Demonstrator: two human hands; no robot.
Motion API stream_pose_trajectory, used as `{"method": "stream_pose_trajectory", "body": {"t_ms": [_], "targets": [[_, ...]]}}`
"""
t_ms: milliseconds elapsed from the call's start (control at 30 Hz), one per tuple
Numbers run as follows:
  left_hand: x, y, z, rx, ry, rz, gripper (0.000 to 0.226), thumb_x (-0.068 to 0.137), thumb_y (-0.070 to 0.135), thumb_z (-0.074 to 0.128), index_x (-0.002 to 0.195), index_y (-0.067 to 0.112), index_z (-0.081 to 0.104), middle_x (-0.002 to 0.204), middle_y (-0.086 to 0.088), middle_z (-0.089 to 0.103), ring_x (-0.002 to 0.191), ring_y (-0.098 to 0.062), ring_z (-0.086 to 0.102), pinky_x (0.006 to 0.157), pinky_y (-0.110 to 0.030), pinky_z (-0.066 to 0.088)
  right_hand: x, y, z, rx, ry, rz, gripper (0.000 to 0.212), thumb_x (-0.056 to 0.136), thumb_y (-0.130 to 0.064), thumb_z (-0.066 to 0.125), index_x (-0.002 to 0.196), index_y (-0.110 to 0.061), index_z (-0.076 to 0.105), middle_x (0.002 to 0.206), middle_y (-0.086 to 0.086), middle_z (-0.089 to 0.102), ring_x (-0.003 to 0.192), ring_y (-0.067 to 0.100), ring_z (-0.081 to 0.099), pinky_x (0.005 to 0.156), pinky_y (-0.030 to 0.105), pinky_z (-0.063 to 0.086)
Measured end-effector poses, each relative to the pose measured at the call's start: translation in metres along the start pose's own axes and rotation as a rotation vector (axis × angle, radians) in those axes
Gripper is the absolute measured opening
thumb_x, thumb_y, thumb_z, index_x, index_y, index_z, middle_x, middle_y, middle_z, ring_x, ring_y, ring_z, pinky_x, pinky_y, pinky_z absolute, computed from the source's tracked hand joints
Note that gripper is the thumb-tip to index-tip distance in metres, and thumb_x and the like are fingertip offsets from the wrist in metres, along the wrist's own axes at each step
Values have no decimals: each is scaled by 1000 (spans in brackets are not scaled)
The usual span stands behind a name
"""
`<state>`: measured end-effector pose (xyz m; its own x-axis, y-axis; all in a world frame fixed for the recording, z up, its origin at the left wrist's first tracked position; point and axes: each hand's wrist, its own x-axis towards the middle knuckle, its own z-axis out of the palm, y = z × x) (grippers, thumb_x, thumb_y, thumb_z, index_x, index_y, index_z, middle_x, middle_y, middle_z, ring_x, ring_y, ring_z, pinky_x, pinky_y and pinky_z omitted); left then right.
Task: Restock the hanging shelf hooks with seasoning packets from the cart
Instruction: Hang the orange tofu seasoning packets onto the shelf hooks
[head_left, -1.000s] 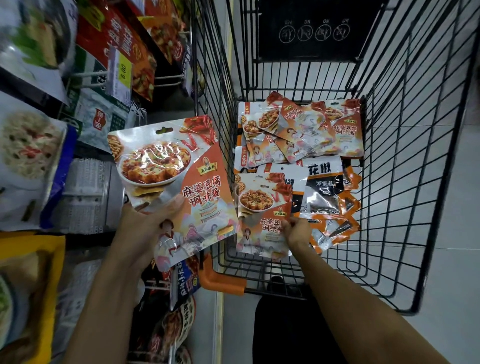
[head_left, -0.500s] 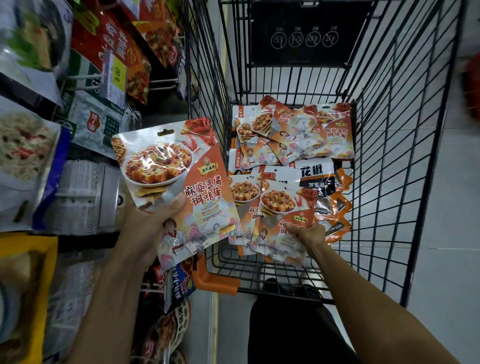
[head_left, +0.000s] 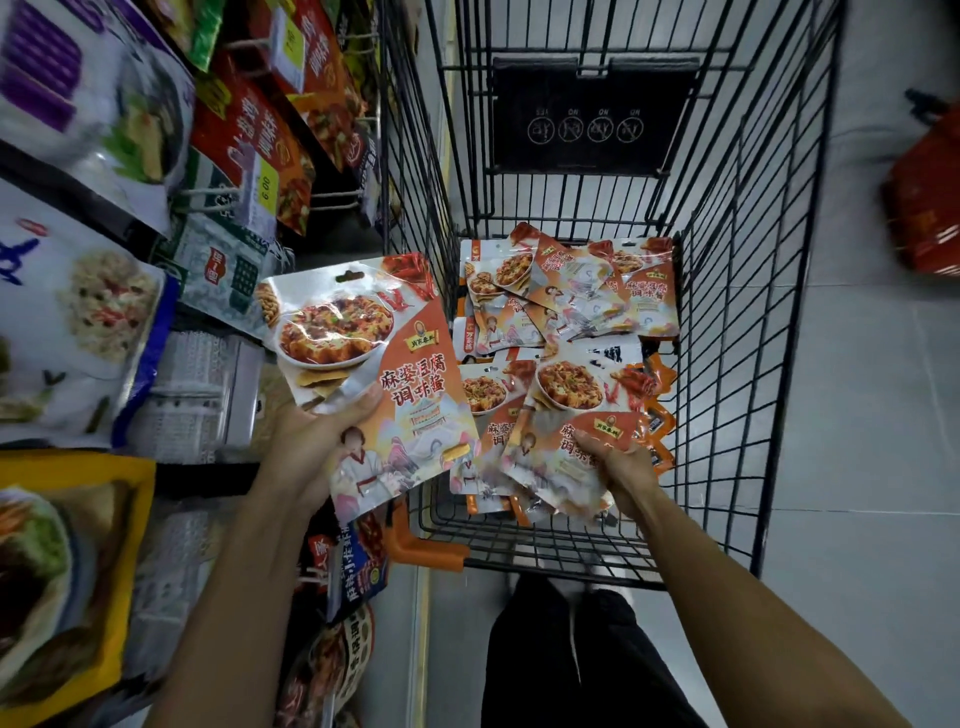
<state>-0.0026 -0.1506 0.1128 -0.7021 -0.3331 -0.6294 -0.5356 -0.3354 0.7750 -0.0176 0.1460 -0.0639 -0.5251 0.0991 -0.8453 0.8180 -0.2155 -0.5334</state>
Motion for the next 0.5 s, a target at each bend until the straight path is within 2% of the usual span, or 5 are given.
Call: {"method": "stream_pose_trajectory", "body": {"t_ms": [67,133,300,433,500], "targets": [[-9,3,2,-16,-10,1,32,68,8,75,99,10,69,96,-10,75,84,-25,73,61,-34,58,-14,-13,-1,74,-30,-33,21,75,-9,77,92,-5,64,93,14,72,84,31,70,78,46,58],[-21,7,4,-25,6,22,36,68,8,76,103,8,68,94,-10,75,82,-24,73,60,-33,58,-30,-28,-2,141,-79,-36,25,79,-11,75,100,-2,64,99,16,71,92,34,68,85,48,55],[-61,15,8,-48,51,85,35,65,10,78,99,9,68,94,-12,75,80,-26,73,61,-35,59,-76,-69,-5,202,-294,-76,21,78,-17,72,95,-7,66,98,14,73,89,31,70,82,46,57],[-109,26,8,-51,143,167,31,64,14,80,92,7,70,89,-15,75,72,-26,73,60,-36,59,-117,-106,-7,99,-505,-100,28,74,-19,73,93,-1,64,107,21,67,101,37,64,81,46,58],[-141,31,6,-40,206,232,24,66,15,80,85,4,71,78,-13,75,63,-22,70,61,-32,59,-140,-123,-3,30,-596,-130,32,75,-17,73,98,2,62,108,23,65,101,38,63,77,45,59]]}}
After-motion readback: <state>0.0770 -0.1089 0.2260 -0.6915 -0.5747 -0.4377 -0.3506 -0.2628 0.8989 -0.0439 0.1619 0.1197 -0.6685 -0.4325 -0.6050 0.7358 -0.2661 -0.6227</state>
